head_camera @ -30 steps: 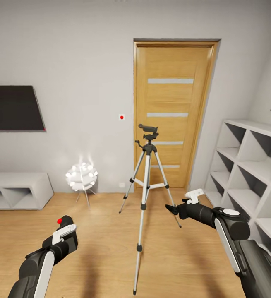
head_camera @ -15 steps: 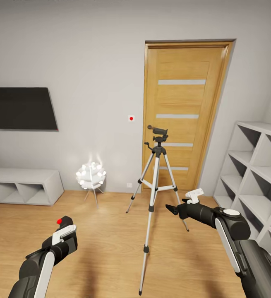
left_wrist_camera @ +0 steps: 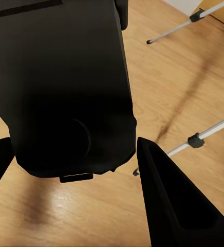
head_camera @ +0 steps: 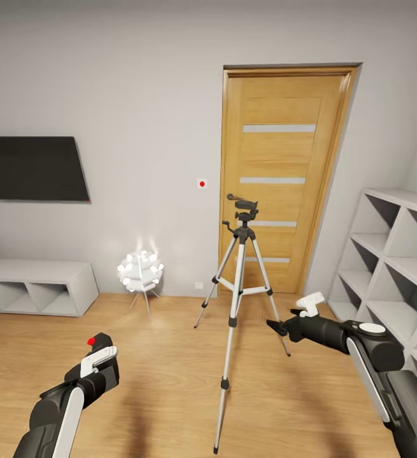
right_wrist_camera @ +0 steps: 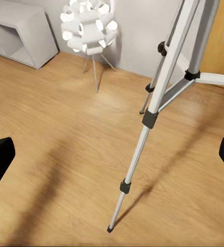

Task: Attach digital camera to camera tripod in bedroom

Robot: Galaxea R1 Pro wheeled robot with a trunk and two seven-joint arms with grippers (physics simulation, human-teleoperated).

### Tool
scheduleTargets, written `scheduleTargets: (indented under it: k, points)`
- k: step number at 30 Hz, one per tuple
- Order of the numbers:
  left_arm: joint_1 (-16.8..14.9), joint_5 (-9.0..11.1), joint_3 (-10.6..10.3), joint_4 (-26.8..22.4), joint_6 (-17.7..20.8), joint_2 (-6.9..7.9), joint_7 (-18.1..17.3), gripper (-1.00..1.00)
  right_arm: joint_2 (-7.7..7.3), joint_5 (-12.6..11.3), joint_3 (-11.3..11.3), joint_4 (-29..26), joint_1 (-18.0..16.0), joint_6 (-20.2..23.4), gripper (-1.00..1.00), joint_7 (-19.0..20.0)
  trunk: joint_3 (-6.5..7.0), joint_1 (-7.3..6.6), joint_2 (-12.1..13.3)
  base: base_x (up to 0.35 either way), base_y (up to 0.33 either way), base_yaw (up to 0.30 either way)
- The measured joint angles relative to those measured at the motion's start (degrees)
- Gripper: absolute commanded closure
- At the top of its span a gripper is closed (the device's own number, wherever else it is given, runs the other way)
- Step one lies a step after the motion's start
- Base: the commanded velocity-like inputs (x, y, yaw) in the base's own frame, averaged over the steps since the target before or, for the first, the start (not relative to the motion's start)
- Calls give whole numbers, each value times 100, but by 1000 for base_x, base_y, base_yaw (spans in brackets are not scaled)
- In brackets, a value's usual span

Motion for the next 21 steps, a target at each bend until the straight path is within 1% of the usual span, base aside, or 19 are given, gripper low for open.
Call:
scheduleTargets:
  k: [3,5,6,12,21]
  points:
    - [0,-2,3,-3,0,2,0,100,-152,-1,-142,0,8,-9,-100,311,54,-66,121,0,0,0]
    - [2,-3,5,-6,0,0,0,100,-214,-2,-250,0,13,-13,-100,466,90,-110,201,0,0,0]
    - [5,-2,7,-11,0,-2,0,100,-265,-1,-348,0,16,-18,-100,598,108,-132,241,0,0,0]
    - [6,-2,11,-15,0,-4,0,100,-287,26,-430,0,19,-32,-100,697,216,-264,483,0,0,0]
    - [8,-3,23,-6,-19,-5,0,100,-276,57,-450,0,20,-43,-100,708,379,-462,845,0,0,0]
